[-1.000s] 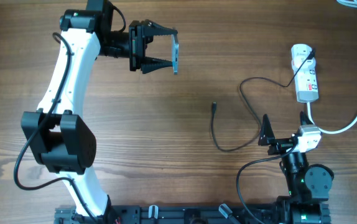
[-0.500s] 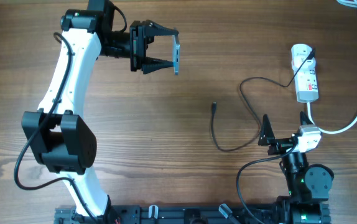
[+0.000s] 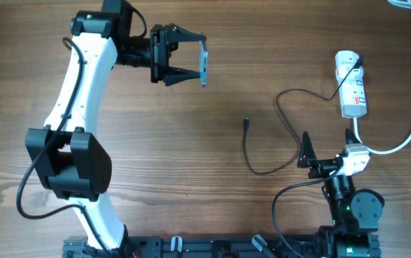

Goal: Plug charger to phone and switch on socket
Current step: 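Lift the phone with the left gripper and raise it upright, then move the right gripper toward the black USB-C cable end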

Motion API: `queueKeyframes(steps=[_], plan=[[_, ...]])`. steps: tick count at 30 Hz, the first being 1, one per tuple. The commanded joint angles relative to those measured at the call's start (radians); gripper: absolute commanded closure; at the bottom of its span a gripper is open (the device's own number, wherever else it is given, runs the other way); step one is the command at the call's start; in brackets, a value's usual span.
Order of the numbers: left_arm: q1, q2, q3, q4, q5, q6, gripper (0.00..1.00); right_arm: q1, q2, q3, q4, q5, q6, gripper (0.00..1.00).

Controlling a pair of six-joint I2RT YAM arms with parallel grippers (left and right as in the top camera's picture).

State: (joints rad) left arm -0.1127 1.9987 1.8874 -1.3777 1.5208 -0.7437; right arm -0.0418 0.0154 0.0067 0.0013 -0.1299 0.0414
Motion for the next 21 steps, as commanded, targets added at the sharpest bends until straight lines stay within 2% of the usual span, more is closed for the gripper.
queueKeyframes(steps=[1,21], plan=[[-0.014,-0.061,0.019,-0.008,0.057,-0.005,0.44,0.005,-0.006,-0.001,0.005,0.006,0.012,0.00],[-0.014,-0.068,0.019,-0.007,0.056,-0.005,0.44,0.005,-0.006,-0.001,0.006,0.005,0.015,0.00]])
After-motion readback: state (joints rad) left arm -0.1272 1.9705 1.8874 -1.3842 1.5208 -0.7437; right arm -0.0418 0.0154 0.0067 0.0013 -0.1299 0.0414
